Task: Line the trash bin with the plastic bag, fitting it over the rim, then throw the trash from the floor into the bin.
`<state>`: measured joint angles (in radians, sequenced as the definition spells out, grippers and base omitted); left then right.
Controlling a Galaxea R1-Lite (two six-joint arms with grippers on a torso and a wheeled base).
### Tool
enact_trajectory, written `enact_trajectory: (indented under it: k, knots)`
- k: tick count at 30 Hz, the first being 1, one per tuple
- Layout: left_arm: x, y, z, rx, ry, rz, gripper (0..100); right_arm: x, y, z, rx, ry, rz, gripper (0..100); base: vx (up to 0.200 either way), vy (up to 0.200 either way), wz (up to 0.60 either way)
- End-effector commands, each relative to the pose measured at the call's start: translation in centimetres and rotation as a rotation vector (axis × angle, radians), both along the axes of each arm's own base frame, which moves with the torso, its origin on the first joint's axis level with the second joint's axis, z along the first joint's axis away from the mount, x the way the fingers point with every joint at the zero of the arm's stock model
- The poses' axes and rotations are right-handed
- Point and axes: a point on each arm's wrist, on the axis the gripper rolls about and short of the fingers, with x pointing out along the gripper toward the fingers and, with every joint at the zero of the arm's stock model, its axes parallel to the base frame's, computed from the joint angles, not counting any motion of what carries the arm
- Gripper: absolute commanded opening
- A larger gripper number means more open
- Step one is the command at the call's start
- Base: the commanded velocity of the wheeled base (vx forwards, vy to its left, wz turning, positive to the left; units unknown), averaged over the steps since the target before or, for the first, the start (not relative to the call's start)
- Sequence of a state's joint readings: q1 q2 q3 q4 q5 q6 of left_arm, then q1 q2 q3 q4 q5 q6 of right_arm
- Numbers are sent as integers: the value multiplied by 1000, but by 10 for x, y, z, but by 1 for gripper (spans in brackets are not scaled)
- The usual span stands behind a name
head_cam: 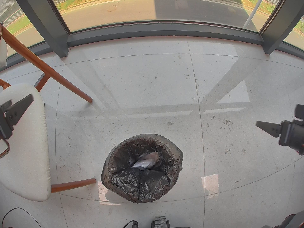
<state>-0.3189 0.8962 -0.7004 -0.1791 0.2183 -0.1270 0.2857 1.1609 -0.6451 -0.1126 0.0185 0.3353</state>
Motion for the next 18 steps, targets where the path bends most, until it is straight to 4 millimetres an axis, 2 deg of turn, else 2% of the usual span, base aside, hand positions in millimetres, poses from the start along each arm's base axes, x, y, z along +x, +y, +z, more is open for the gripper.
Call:
enact_trajectory:
  k: [1, 4, 6, 7, 8, 9, 10, 12, 18]
  knots:
    - [-105, 34, -63, -158, -34, 281, 100, -138, -47, -57, -46, -310, -289, 100, 0, 0, 0]
    - [-131, 36, -98, -112, -9, 261, 100, -163, -47, -93, -194, -408, -252, 100, 0, 0, 0]
    - [-144, 36, -133, -33, 8, 198, 100, -175, -47, -123, -280, -489, -232, 100, 0, 0, 0]
    - [-139, 35, -150, -8, 53, 186, 100, -180, -47, -133, -311, -504, -237, 100, 0, 0, 0]
    - [-136, 35, -156, 4, 80, 190, 100, -180, -47, -137, -326, -473, -224, 100, 0, 0, 0]
    - [-126, 35, -172, 31, 139, 229, 100, -182, -47, -141, -331, -399, -210, 100, 0, 0, 0]
    - [-120, 36, -188, 66, 158, 295, 100, -182, -47, -141, -331, -399, -210, 100, 0, 0, 0]
    - [-116, 37, -187, 74, 84, 355, 100, -181, -47, -139, -311, -413, -219, 100, 0, 0, 0]
    - [-117, 35, -188, 38, 101, 251, 100, -180, -47, -139, -260, -431, -242, 100, 0, 0, 0]
